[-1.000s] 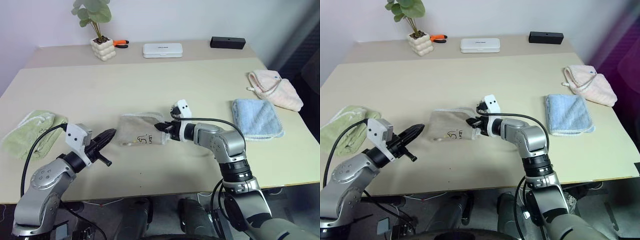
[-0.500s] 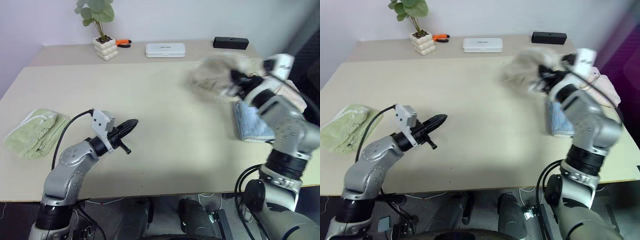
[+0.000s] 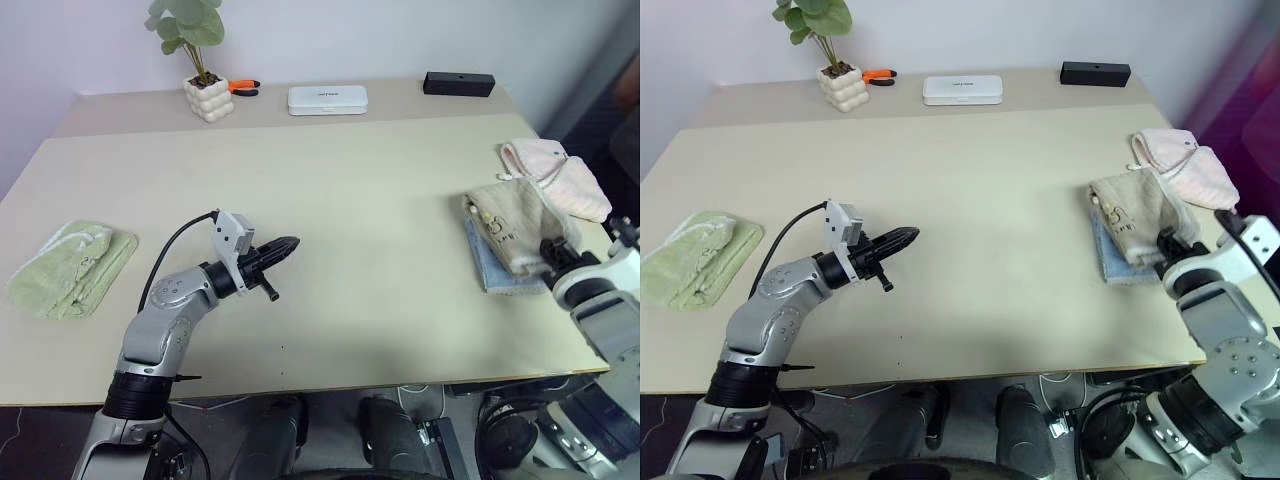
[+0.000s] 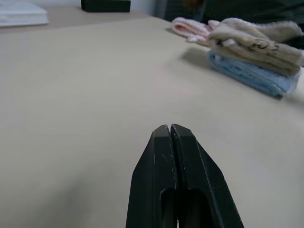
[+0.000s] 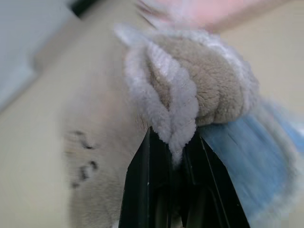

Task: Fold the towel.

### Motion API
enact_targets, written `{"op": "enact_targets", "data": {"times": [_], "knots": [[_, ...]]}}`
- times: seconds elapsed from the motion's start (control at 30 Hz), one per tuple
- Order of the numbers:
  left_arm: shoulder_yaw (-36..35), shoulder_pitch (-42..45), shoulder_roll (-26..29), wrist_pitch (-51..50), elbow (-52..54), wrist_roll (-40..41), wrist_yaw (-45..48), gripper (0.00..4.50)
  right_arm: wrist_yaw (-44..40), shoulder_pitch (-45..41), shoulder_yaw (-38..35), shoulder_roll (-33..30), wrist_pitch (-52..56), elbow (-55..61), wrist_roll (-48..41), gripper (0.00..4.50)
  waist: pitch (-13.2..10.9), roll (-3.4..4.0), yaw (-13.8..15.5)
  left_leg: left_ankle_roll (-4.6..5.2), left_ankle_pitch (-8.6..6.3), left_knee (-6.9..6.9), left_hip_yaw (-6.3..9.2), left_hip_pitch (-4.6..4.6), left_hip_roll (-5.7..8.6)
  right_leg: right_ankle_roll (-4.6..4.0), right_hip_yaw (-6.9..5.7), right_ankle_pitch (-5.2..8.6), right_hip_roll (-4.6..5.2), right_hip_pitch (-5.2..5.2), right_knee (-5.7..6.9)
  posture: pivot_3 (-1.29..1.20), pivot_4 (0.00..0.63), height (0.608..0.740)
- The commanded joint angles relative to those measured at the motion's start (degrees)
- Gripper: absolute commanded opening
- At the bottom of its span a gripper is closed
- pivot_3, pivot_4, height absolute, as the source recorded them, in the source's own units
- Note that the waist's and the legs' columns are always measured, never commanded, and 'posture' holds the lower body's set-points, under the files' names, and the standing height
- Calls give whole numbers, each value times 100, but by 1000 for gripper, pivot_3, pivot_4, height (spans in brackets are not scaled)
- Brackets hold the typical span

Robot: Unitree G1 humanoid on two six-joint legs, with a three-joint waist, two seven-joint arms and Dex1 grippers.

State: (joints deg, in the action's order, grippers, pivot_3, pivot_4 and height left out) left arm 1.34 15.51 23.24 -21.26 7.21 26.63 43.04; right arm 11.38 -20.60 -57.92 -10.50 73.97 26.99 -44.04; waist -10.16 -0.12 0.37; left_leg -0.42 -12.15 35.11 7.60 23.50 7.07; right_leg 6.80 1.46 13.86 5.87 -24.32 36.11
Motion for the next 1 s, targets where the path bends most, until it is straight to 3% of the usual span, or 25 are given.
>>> {"op": "enact_targets", "data": {"times": [0.03, 0.07, 0.23, 0.33, 0.47, 0.67, 0.83, 1.0], "knots": [[8, 15, -68, 135, 143, -29, 27, 0, 96, -95, -45, -229, -254, 169, -142, 694, 0, 0, 2, 0, 0, 1, 1, 0, 0, 0, -1, 0, 0, 1, 0, 0, 150, 740], [9, -8, -83, 128, 166, -31, 22, 0, 41, -43, 96, -385, -373, 195, -34, 968, 0, 0, 3, 0, 0, 1, 1, 0, 0, 0, -1, 0, 0, 1, 1, 0, 150, 740], [-71, -71, -154, 138, 207, -35, -69, 0, -310, 140, 909, -1280, -1260, 156, 661, 3335, 0, 0, 7, 0, 0, 0, 1, 0, 0, 2, -2, 0, -2, 1, 0, 0, 150, 740], [-255, -57, -200, 232, 104, -83, -287, 0, -787, 101, 1772, -1963, -2023, 16, 1232, 3335, -2, 4, -29, 0, 0, 1, -5, 0, 0, 2, -1, 0, -2, 0, 0, 0, 150, 740], [-488, -39, -88, 657, -214, -734, -963, 0, -2252, -68, 3885, -2701, -3183, -231, 1915, 3335, -1, 0, -149, 0, 0, 1, -4, -4, -6, 3, -2, 0, -3, 4, 1, 0, 150, 740], [-1021, -384, 28, 918, 25, -862, -1424, 0, -3950, -473, 5564, -2587, -4323, -1113, 2221, 3335, -9, -14, -98, 0, 0, -1, -1, -3, -12, 5, -6, -1, -15, 5, -4, 0, 150, 740], [-1515, -1073, 213, 853, 567, -732, -1516, 0, -4813, -630, 6053, -2460, -4904, -2003, 2406, 3335, -11, -19, -76, 3, -3, 3, 2, -1, 0, 5, -6, -2, -2, 7, -7, 0, 150, 740], [-1868, -1718, 290, 621, 1166, -343, -1401, 0, -5154, -711, 6018, -2449, -5182, -2647, 2558, 3335, -11, -19, -82, 2, -3, 4, 3, -1, -1, 4, -6, -2, -2, 7, -6, 0, 150, 740]]}}
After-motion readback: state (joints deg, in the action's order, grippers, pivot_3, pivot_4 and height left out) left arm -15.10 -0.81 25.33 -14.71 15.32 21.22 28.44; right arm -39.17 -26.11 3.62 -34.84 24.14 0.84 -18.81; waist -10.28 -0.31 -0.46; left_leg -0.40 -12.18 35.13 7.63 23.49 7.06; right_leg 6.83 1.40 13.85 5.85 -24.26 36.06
